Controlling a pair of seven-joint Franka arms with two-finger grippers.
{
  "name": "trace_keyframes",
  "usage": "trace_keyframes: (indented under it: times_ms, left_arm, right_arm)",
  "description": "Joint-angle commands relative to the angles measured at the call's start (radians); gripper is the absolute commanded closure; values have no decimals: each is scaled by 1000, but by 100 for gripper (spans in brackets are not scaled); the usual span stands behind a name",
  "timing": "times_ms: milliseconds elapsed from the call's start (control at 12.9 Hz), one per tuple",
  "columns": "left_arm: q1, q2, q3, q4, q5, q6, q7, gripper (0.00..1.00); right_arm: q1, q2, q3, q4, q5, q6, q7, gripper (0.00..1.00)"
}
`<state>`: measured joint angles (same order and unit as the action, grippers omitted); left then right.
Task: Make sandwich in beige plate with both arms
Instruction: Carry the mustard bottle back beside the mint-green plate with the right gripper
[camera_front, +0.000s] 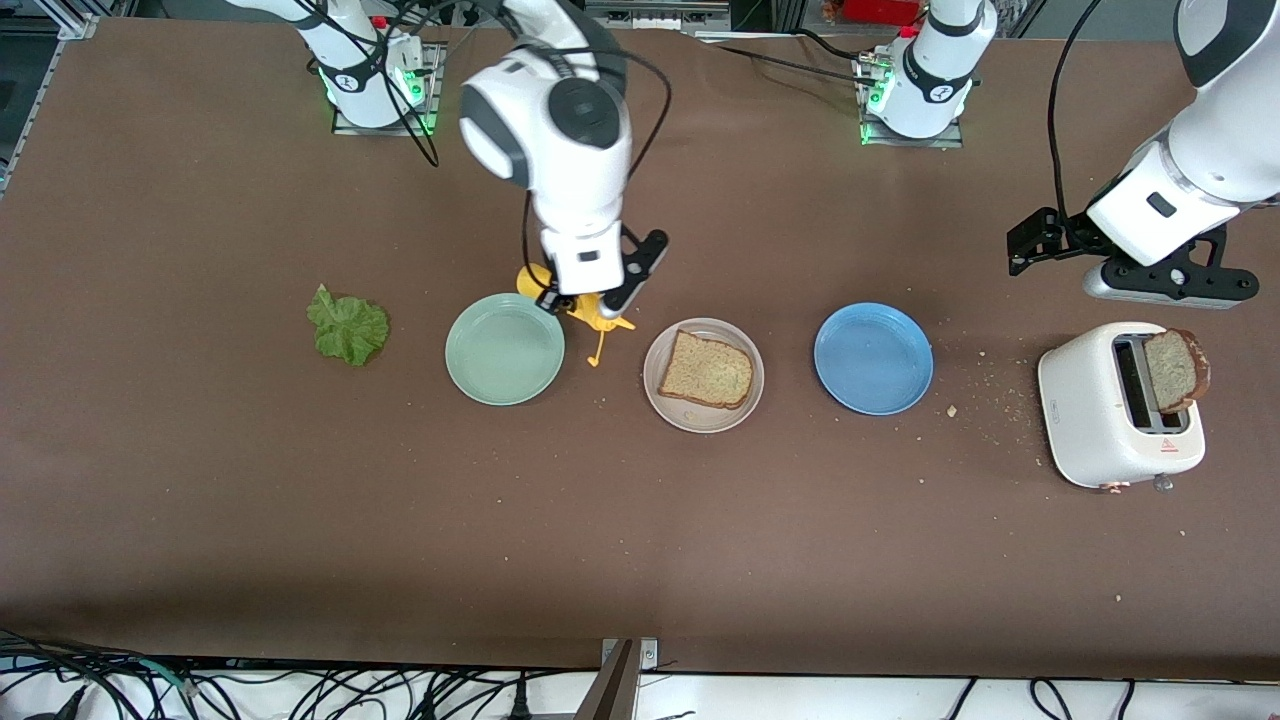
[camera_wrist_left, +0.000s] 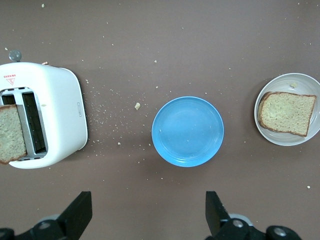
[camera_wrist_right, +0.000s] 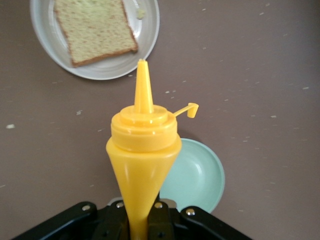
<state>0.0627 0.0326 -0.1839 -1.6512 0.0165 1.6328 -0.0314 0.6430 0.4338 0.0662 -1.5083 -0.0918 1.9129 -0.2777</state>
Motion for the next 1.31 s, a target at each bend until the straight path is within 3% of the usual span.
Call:
trace_keyframes:
  times_ms: [0,387,696,928,1237]
  left_arm:
    - [3,9,-2,25,0,-21,8,0]
    - [3,9,-2,25,0,-21,8,0]
    - [3,9,-2,25,0,-21,8,0]
    - [3,9,-2,25,0,-21,8,0]
    - [3,9,-2,25,0,-21,8,0]
  right_arm:
    - [-150,-131,27,-139,229,20,-206,100]
    - [-368,-187,27,-216,568,-83,-564,100]
    - [-534,-178,23,-280,768,-176,-878,100]
    - [-644,-124,21,-332,886,-244,-1171,100]
    - [-733,15,12,-329,970,-319,-1528,100]
